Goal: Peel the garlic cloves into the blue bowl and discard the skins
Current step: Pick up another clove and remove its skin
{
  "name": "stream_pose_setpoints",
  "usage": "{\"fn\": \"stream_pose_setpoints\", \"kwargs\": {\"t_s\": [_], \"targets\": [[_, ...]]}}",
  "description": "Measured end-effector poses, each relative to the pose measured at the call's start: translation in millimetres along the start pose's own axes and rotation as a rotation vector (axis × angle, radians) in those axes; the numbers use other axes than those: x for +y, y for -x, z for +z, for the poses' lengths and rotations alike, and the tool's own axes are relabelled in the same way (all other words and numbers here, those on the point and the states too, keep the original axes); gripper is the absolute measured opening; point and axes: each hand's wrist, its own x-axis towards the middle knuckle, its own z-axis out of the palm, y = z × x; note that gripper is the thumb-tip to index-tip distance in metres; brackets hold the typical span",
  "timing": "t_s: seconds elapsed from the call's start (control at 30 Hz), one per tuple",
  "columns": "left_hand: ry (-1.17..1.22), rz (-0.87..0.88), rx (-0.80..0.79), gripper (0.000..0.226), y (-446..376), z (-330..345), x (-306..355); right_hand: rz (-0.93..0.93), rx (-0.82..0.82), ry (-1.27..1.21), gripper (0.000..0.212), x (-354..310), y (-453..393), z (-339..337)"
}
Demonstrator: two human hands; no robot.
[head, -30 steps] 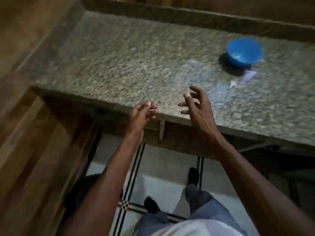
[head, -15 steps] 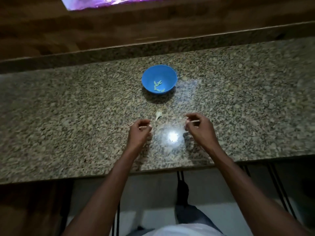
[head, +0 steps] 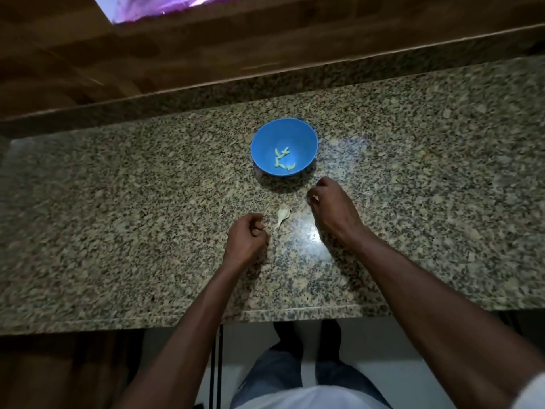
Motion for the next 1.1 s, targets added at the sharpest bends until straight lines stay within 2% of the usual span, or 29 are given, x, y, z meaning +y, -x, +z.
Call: {"fn": "stream_pose_setpoints", "kwargs": {"t_s": [0.17,0.33,0.5,0.63,0.73,0.8,0.87,0.93,1.0,1.1], "targets": [[0.05,0.019,-0.02,0.034,-14,-2,-1,-0.049,0.028,0.002,0.011,4,8,3],[0.12,0.057,-0.03,0.032,-24,1,6,0.16,0.147,-0.406,0.005,-18,2,-32],[0.105,0.133,-0.053,0.041,-32,9,11,0.174,0.196,-0.569,0.008,-45,-51,-67],[0.0,0.202,-0.03,0.049,-33,14,14,0.162,0.111,-0.484,0.015,-52,-83,-63],[-0.095,0.271,-0.019,0.037,-32,19,12,0.146,0.088,-0.406,0.017,-54,-82,-57],[-0.118,0.287,0.002,0.027,-30,21,11,0.156,0.119,-0.462,0.015,-53,-68,-57],[-0.083,0.274,0.019,0.025,-29,22,9,0.205,0.126,-0.595,0.013,-50,-46,-56],[0.022,0.189,-0.001,0.026,-25,19,9,0.263,0.096,-0.702,0.011,-46,-20,-51],[0.144,0.095,-0.027,0.026,-19,15,12,0.327,0.032,-0.783,0.012,-43,4,-41],[0.254,0.082,-0.07,0.029,-8,11,10,0.391,-0.087,-0.911,0.02,-43,25,-23]]}}
